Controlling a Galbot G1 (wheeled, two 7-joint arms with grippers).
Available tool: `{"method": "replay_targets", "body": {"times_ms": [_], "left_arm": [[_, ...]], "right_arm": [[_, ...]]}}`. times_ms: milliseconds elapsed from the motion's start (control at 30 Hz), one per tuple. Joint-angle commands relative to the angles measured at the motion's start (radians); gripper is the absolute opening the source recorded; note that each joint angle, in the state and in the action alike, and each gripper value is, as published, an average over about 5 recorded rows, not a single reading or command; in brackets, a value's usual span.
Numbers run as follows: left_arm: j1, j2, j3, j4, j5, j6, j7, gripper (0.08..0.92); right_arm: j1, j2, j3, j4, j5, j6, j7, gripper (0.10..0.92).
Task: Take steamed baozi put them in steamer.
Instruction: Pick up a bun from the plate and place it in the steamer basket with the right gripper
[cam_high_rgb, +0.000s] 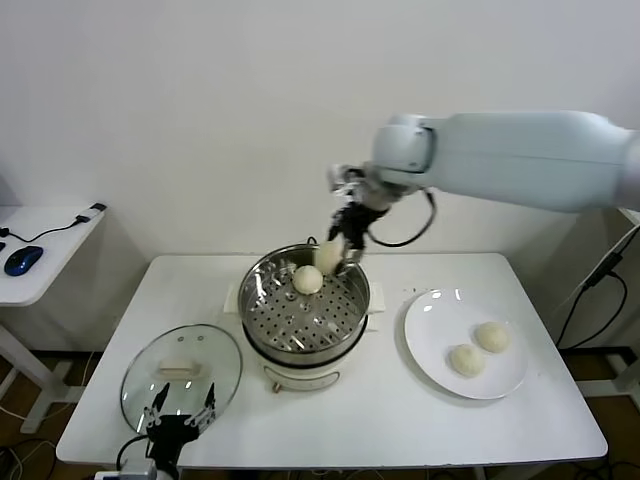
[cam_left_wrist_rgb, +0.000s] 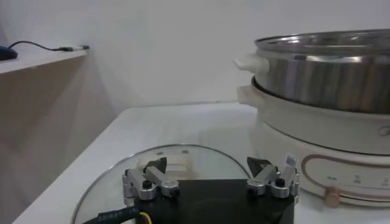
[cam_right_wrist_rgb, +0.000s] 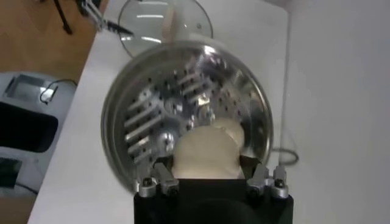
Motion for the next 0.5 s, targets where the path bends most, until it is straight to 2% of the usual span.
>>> {"method": "replay_targets", "body": {"times_ms": [33, 500], "left_arm": [[0.003, -0.002, 0.002, -0.006, 0.002, 0.002, 0.001, 0.823], [0.004, -0.007, 0.004, 0.009, 0.006, -0.007, 0.001, 0.823]], "right_arm": [[-0.207, 0.221, 0.044, -0.138, 0.018, -0.067, 0.081, 0.721], [-0.366, 0.325, 0.048, -0.370, -0.071, -0.073, 0.104, 0.721]]}}
